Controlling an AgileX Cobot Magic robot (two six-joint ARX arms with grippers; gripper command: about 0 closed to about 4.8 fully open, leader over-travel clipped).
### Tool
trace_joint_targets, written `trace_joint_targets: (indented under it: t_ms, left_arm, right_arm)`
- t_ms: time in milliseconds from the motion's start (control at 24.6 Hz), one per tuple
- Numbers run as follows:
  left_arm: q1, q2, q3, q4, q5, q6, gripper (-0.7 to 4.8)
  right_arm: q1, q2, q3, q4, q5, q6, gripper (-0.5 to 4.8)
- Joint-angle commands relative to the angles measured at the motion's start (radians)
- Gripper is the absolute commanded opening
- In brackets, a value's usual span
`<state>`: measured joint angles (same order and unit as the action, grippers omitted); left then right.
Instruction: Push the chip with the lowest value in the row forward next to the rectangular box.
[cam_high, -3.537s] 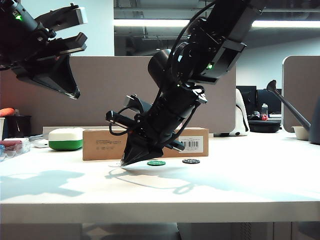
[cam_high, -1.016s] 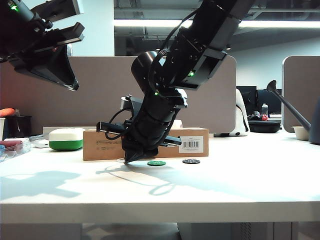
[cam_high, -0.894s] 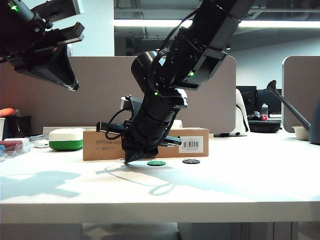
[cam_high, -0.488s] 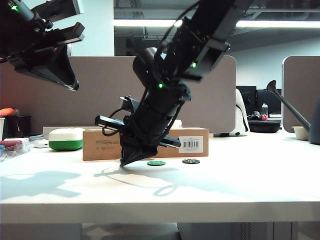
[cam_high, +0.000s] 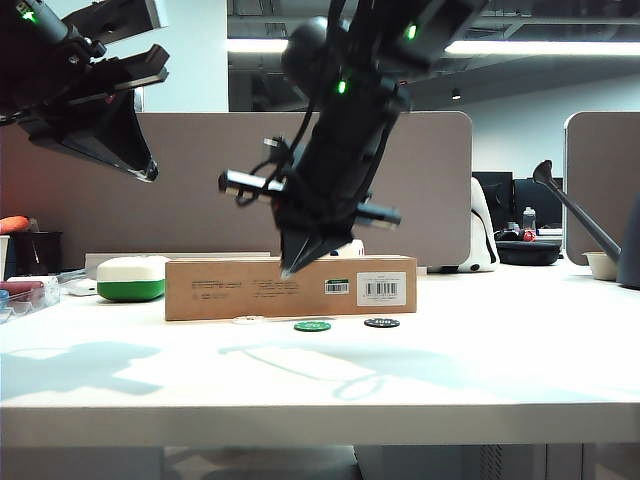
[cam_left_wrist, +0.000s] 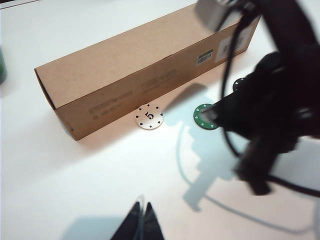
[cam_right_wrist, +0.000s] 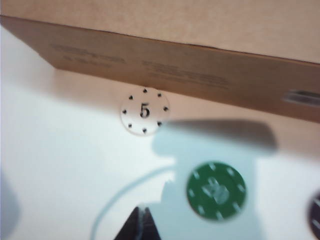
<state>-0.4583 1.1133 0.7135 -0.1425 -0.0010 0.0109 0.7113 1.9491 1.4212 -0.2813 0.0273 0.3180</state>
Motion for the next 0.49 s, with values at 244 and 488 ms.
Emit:
trace_joint_targets:
  t_ms: [244, 488]
  left_arm:
    - [-0.002, -0.003, 0.006, 0.010, 0.002, 0.008, -0.05]
    - [-0.002, -0.003, 0.006, 0.010, 0.002, 0.008, -0.05]
  right_arm:
    - [0.011, -0.144, -0.019, -0.160, 0.215, -0.042, -0.03]
    - [0.023, -0.287, -0.173, -0.162, 0.249, -0.018, -0.03]
